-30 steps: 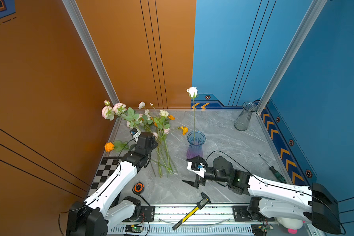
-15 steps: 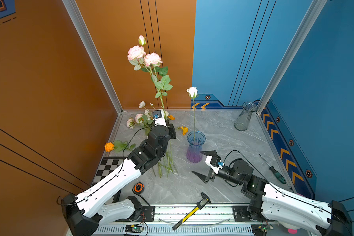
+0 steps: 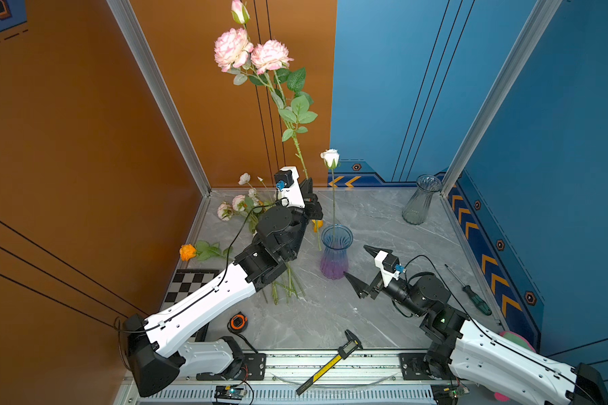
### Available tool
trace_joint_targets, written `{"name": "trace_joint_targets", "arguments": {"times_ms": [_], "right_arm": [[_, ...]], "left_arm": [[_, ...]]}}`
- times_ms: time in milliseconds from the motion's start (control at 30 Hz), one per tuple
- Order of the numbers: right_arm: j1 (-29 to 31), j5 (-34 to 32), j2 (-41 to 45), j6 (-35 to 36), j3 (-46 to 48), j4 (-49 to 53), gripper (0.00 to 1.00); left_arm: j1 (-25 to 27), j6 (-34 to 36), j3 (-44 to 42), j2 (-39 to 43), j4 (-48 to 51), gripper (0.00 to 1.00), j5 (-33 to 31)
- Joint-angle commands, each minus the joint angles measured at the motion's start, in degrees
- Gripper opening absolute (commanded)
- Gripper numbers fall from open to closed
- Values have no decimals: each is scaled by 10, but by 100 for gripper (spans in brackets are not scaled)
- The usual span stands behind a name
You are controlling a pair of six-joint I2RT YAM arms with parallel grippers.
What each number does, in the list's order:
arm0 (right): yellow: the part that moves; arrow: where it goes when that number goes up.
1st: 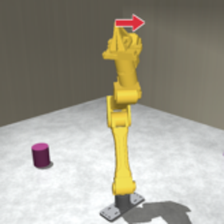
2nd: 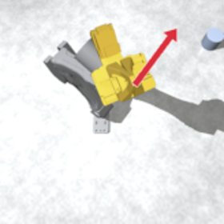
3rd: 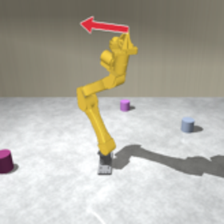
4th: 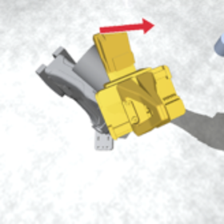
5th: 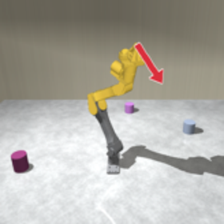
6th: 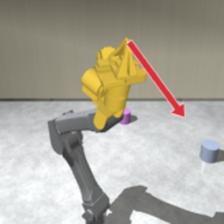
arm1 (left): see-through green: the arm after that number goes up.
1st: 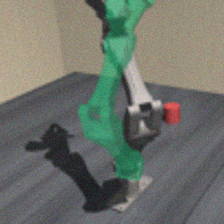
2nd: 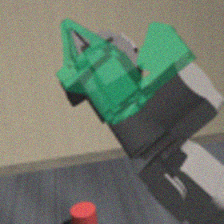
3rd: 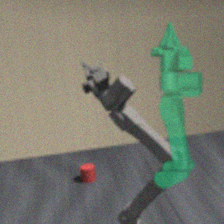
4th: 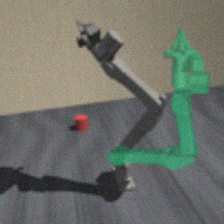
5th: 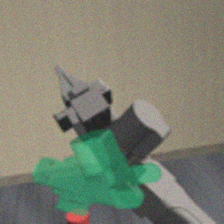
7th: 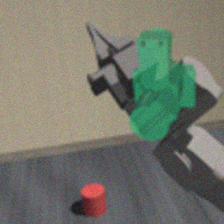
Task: Arrange the flowers into the vase
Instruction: 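Carry the pink rose over the blue-purple vase and lower its stem inside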
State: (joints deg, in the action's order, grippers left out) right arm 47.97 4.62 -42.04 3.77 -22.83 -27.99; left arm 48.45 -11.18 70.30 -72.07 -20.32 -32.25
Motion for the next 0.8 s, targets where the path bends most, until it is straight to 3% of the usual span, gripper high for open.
{"name": "trace_joint_targets", "arguments": {"times_ms": [0, 400, 767], "right_arm": [[-5, -8, -5, -15, 2, -12, 100], [-10, -5, -8, -17, -1, -8, 100], [-11, 1, -7, -18, -2, -6, 100]], "left_arm": [[9, 22, 0, -22, -112, 0, 41], [35, 61, -17, -106, -200, 0, 55], [41, 136, -59, -129, -191, 0, 143]]}}
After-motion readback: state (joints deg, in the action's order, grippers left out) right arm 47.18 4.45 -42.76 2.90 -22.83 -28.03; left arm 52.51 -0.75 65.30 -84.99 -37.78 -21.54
